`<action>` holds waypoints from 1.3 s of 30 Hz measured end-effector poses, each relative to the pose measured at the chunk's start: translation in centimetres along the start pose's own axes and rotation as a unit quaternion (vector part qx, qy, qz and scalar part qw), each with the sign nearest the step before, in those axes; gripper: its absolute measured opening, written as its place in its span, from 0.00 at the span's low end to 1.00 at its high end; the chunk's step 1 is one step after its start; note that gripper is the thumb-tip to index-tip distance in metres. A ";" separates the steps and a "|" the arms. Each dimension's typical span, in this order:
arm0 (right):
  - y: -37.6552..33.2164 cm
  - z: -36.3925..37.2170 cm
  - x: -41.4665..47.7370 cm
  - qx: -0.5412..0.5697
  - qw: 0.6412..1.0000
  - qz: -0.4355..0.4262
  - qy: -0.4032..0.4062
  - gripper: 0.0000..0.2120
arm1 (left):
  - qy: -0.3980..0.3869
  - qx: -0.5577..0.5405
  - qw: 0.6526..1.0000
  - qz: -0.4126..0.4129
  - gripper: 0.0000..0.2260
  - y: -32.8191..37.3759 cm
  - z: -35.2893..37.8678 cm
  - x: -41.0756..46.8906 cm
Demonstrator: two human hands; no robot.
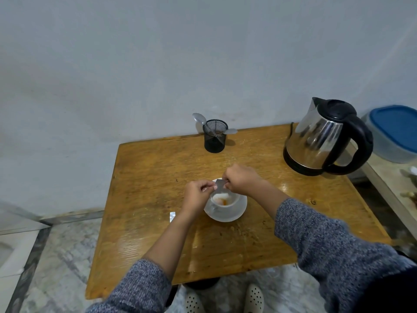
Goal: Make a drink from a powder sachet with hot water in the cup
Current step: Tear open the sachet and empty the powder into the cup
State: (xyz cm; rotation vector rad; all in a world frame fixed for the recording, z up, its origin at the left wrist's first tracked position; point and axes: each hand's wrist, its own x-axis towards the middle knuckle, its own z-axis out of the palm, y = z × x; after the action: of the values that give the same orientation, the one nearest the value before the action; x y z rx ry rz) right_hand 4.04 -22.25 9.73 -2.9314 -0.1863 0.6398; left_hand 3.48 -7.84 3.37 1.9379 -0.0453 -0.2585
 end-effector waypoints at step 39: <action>0.0 0.4 1.8 0.340 0.935 -0.014 0.096 0.04 | 0.070 -0.087 0.993 -0.034 0.04 0.3 -1.8 -0.7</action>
State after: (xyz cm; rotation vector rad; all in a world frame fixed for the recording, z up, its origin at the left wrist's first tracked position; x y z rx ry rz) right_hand 5.54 -21.92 8.68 -2.2901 0.0174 0.3159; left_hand 3.22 -6.20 4.37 1.7802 0.1307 -0.1657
